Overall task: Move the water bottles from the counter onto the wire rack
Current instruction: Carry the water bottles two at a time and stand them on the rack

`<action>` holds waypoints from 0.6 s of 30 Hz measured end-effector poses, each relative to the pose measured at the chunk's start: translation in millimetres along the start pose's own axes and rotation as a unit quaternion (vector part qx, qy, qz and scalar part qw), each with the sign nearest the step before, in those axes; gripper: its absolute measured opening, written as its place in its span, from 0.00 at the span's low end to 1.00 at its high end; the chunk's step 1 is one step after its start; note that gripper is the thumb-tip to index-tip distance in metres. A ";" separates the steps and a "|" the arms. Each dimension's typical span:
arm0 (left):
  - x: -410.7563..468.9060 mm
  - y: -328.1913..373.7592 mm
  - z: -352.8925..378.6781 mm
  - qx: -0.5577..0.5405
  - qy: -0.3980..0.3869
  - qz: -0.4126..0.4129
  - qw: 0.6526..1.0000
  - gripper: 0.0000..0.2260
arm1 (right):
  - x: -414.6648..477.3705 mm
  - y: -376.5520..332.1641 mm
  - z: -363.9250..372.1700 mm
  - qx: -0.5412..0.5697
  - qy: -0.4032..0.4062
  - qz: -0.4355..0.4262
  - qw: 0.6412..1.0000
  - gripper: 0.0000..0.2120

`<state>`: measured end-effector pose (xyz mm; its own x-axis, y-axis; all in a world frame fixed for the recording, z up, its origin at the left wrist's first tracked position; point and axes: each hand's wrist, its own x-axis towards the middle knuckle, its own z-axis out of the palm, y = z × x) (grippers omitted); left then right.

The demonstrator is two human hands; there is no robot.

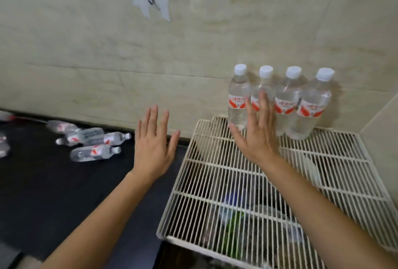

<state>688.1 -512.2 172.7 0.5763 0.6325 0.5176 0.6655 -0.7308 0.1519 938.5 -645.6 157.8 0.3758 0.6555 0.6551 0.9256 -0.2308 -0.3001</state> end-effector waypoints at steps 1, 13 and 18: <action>-9.4 -12.9 -5.8 0.015 0.004 -0.008 1.000 0.29 | -0.5 -14.7 10.9 0.008 -0.021 -0.015 1.000 0.39; -116.2 -227.8 -112.3 0.074 0.036 -0.109 0.991 0.30 | 0.0 -250.9 91.0 0.047 -0.083 -0.113 0.989 0.34; -177.7 -354.3 -157.8 0.100 0.011 -0.127 0.987 0.30 | -23.6 -382.9 150.3 0.065 -0.121 -0.093 0.986 0.34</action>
<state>275.0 -406.3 159.8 0.3700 0.7816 0.5022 0.8687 -0.4827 0.1113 568.3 -464.6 153.0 0.1636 0.8336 0.5275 0.9580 -0.0066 -0.2866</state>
